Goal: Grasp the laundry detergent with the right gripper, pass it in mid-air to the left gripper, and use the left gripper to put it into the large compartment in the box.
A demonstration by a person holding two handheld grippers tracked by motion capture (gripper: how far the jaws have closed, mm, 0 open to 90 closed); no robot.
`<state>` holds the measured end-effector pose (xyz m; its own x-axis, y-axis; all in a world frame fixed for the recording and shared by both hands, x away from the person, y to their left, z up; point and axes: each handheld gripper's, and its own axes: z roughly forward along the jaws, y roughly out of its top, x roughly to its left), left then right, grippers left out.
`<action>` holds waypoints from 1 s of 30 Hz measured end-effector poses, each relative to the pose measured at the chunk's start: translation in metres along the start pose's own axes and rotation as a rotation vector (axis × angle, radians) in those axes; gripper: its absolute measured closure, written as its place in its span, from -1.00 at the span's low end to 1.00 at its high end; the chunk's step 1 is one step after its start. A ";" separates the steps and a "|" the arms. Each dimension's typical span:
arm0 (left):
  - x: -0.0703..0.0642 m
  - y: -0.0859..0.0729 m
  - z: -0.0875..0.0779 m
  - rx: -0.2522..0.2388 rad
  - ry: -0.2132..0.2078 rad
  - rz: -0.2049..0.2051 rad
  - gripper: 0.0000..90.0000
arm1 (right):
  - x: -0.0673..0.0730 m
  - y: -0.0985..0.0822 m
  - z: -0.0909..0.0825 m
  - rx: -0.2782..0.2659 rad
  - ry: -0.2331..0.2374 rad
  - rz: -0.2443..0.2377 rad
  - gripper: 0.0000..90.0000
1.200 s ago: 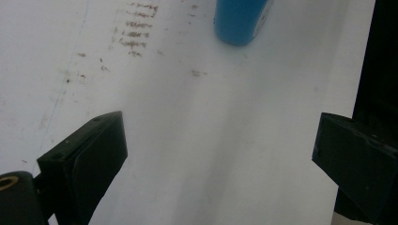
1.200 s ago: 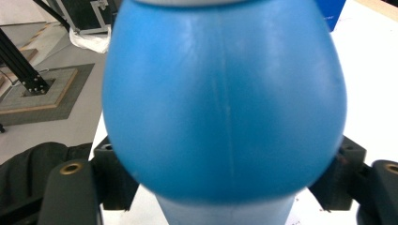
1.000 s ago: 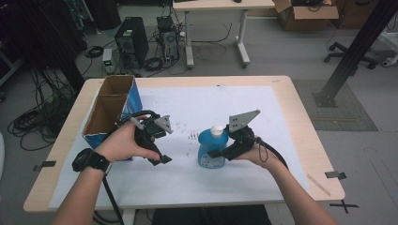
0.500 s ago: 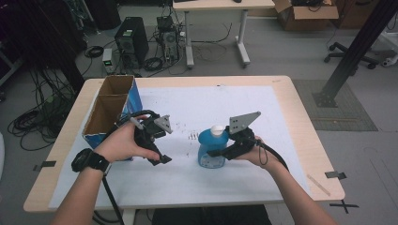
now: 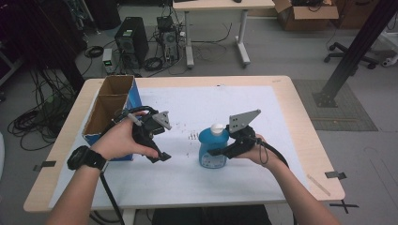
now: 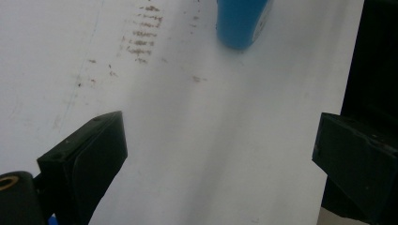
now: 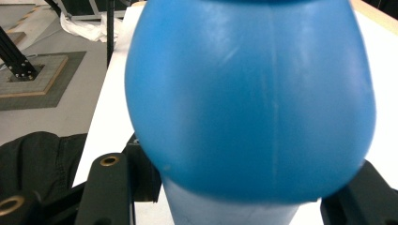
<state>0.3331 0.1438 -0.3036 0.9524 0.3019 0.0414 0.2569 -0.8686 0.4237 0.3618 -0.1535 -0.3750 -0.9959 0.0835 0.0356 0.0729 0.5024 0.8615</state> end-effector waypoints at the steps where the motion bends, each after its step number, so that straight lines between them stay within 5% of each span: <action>1: 0.000 0.001 -0.002 0.001 0.002 0.004 -0.91 | 0.000 0.002 -0.001 -0.001 -0.001 -0.001 -0.07; 16: -0.002 0.025 -0.036 0.002 0.033 0.037 -0.91 | -0.006 0.046 -0.023 0.005 0.016 -0.042 -0.07; 30: -0.004 0.048 -0.067 -0.027 0.061 0.076 -0.91 | -0.004 0.081 -0.016 0.044 0.070 -0.091 -0.07</action>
<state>0.3309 0.1272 -0.2224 0.9570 0.2598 0.1288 0.1793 -0.8793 0.4413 0.3708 -0.1272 -0.2971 -0.9997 -0.0232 -0.0052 -0.0170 0.5426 0.8398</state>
